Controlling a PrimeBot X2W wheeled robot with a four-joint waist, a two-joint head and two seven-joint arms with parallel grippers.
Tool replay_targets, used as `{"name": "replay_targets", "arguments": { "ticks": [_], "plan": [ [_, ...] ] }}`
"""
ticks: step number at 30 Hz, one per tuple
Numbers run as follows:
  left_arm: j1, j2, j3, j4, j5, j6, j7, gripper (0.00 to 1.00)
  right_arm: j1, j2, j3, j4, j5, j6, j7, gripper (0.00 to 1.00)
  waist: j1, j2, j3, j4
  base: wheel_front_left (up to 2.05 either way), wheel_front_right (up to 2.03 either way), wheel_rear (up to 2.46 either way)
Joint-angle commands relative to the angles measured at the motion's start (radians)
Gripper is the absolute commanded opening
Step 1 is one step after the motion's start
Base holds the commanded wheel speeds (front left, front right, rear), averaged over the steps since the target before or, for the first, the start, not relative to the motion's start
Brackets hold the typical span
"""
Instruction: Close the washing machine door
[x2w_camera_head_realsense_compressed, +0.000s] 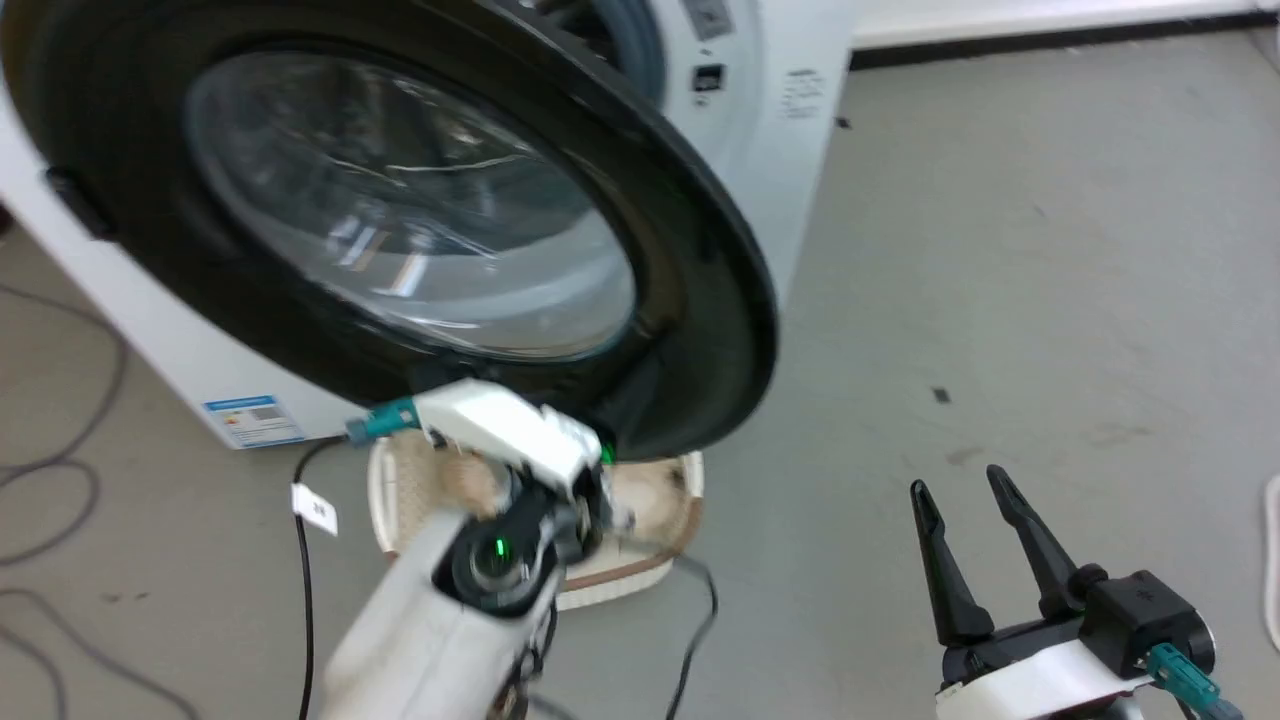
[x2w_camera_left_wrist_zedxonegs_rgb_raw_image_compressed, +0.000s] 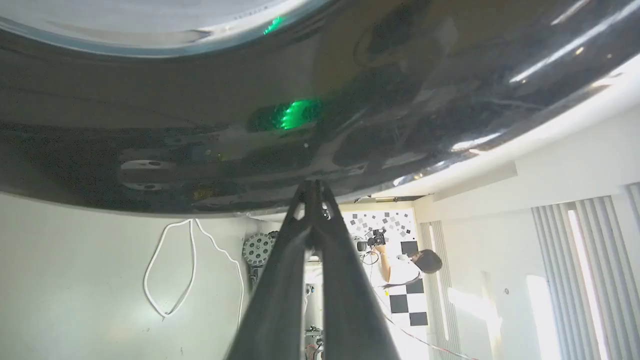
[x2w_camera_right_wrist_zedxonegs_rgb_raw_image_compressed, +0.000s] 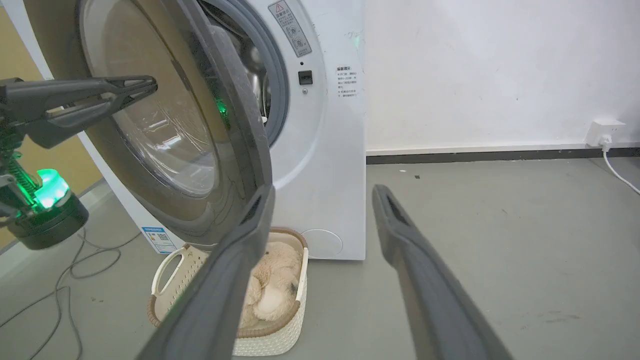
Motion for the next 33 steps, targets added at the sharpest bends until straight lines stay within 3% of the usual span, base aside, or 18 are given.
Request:
{"name": "replay_targets", "arguments": {
  "ticks": [1,6,11,13,17,22,28,29,30,31,32,33],
  "plan": [
    [0.032,0.012,-0.011,-0.010,0.011,-0.009,0.011,0.00,0.003,0.002,-0.001,-0.006,-0.003,0.001,-0.004,1.00,0.0000,-0.0001,-0.024,0.034,0.00,0.00,0.00],
    [0.141,0.118,-0.080,-0.134,0.155,-0.011,0.002,0.00,0.020,-0.009,-0.014,-0.018,-0.004,0.001,-0.004,1.00,0.0000,-0.0001,-0.067,0.110,0.00,0.00,0.00],
    [0.226,0.261,-0.111,-0.202,0.415,-0.009,-0.180,0.00,0.037,-0.025,-0.016,-0.024,0.000,0.001,-0.004,1.00,0.0000,-0.0001,-0.105,0.176,0.00,0.00,0.00],
    [0.245,0.302,-0.108,-0.212,0.513,0.010,-0.267,0.00,0.046,-0.029,-0.019,-0.026,0.001,0.001,-0.004,1.00,0.0000,-0.0001,-0.120,0.202,0.00,0.00,0.00],
    [0.273,0.367,-0.072,-0.241,0.720,0.107,-0.377,0.00,0.062,-0.033,-0.021,-0.027,0.004,0.001,-0.004,1.00,0.0000,-0.0001,-0.139,0.244,0.00,0.00,0.00],
    [0.352,0.356,0.068,-0.370,1.007,0.222,-0.389,0.00,0.073,-0.033,-0.022,-0.031,0.005,0.001,-0.002,1.00,0.0000,-0.0001,-0.147,0.278,0.00,0.00,0.00],
    [0.512,0.274,0.169,-0.482,1.266,0.244,-0.389,0.00,0.079,-0.027,-0.020,-0.028,0.003,0.001,0.002,1.00,0.0000,-0.0001,-0.151,0.298,0.00,0.00,0.00],
    [0.533,0.265,0.172,-0.483,1.295,0.240,-0.389,0.12,0.080,-0.027,-0.019,-0.026,0.002,0.001,0.004,1.00,0.0000,-0.0001,-0.151,0.301,0.00,0.00,0.00],
    [0.552,0.260,0.168,-0.481,1.327,0.237,-0.389,0.42,0.081,-0.026,-0.019,-0.025,0.001,0.001,0.004,1.00,0.0000,-0.0001,-0.152,0.303,0.00,0.00,0.00],
    [0.567,0.251,0.167,-0.479,1.351,0.238,-0.389,0.92,0.082,-0.025,-0.019,-0.023,0.000,0.001,0.004,1.00,0.0000,-0.0001,-0.152,0.305,0.00,0.00,0.00],
    [0.580,0.240,0.170,-0.479,1.371,0.240,-0.389,1.00,0.083,-0.025,-0.019,-0.022,0.000,0.001,0.004,1.00,0.0000,-0.0001,-0.152,0.307,0.00,0.00,0.00],
    [0.590,0.234,0.168,-0.478,1.395,0.239,-0.389,1.00,0.084,-0.024,-0.020,-0.020,0.000,0.001,0.004,1.00,0.0000,-0.0001,-0.152,0.308,0.00,0.00,0.00]
  ]
}}
